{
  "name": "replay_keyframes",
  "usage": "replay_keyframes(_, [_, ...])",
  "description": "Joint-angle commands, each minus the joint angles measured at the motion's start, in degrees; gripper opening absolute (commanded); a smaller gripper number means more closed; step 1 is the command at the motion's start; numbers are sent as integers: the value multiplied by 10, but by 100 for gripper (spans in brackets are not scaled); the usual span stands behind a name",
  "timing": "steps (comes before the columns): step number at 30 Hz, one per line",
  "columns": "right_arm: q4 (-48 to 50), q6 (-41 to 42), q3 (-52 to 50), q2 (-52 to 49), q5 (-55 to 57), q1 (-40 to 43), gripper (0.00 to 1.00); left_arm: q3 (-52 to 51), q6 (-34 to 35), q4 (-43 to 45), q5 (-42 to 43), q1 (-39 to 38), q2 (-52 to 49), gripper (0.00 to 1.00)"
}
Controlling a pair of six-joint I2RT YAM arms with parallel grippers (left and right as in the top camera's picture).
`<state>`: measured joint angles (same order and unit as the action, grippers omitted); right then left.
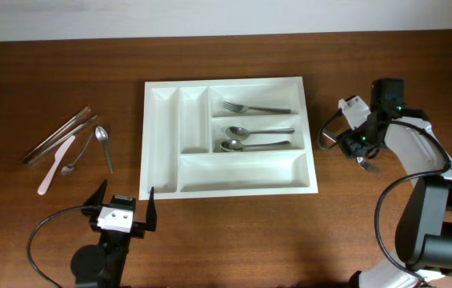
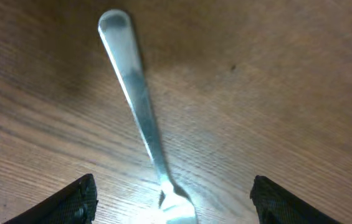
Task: Pack container
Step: 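Lower the right gripper and grasp the remaining silver fork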
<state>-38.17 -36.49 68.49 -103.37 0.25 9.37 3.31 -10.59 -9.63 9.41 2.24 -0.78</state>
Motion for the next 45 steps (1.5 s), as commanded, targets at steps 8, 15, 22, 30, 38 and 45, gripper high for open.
replay_keyframes(8, [-4,42,-22,-3,-24,24,74,-4,7,2,-2,2,5,99])
replay_keyframes(15, [11,44,-48,-3,-63,45,73,-4,7,2,-2,2,5,99])
replay_keyframes(22, [31,44,-61,-7,-78,45,71,-4,7,2,-2,2,5,99])
replay_keyframes(30, [42,44,-61,-40,-116,45,67,-4,7,2,-2,2,5,99])
replay_keyframes(38, [50,44,-61,-58,-118,45,56,-4,7,2,-2,2,5,99])
replay_keyframes(45, [55,44,-61,-58,-113,45,24,-4,7,2,-2,2,5,99])
